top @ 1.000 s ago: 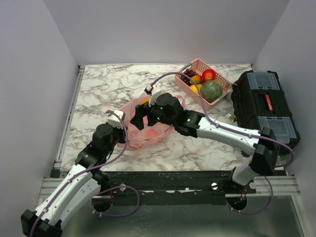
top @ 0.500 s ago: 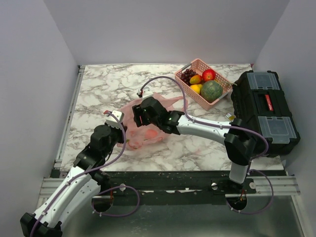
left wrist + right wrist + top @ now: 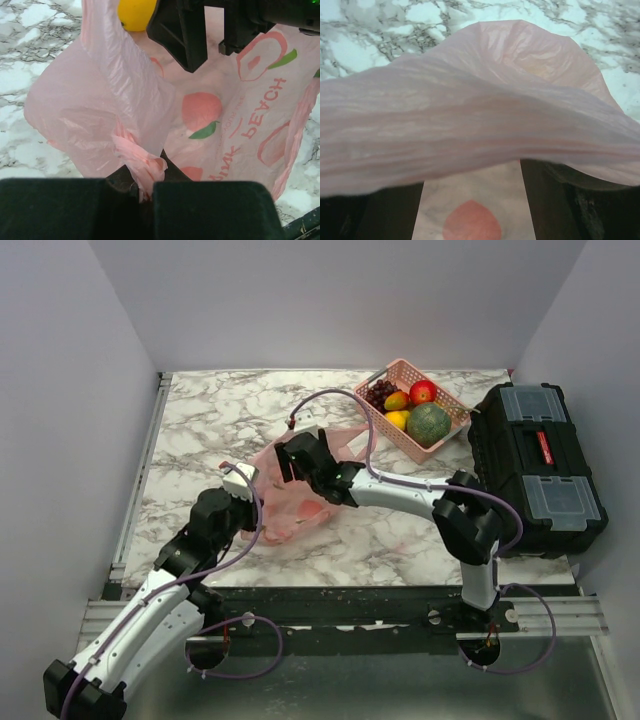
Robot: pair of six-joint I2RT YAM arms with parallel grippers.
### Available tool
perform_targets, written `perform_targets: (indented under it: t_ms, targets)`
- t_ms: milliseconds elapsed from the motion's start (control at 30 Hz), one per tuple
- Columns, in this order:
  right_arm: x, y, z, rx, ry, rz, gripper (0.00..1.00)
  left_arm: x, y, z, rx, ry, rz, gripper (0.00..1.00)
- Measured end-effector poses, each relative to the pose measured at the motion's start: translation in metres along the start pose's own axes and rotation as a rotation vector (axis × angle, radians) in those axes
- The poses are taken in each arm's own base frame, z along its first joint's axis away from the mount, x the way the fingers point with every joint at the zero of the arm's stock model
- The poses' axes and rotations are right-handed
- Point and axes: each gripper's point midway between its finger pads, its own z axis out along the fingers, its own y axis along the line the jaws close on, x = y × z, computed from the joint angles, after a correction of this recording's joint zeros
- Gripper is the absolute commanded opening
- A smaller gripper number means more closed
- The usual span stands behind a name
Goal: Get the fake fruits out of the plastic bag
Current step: Adjust the plastic bag at the center of the board.
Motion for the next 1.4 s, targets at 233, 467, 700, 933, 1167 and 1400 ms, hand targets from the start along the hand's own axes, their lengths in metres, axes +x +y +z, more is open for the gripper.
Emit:
perform_targets:
  t_ms: [233, 467, 700, 933, 1167, 1400]
  targets:
    - [-0.001, -0.005, 0.012, 0.008, -0.123, 0.044, 0.83, -0.001, -0.008, 0.001, 0.042, 0.010, -0.013, 0.00]
    - [0.011, -0.008, 0.018, 0.009, -0.175, 0.078, 0.87, 0.001, -0.014, 0.001, 0.084, 0.023, -0.025, 0.00]
    - [0.053, -0.022, 0.014, 0.029, -0.119, 0.078, 0.92, -0.012, -0.025, -0.003, 0.123, 0.004, -0.078, 0.00]
    - [0.035, -0.029, -0.005, 0.031, -0.150, 0.106, 0.98, -0.125, -0.055, -0.049, 0.252, -0.224, -0.141, 0.00]
    - [-0.009, -0.030, -0.034, -0.011, -0.250, 0.186, 1.00, -0.152, -0.068, -0.085, 0.342, -0.368, -0.188, 0.00]
    - [0.022, -0.016, -0.016, -0.064, -0.166, 0.142, 1.00, -0.056, -0.045, -0.034, 0.209, -0.093, -0.195, 0.00]
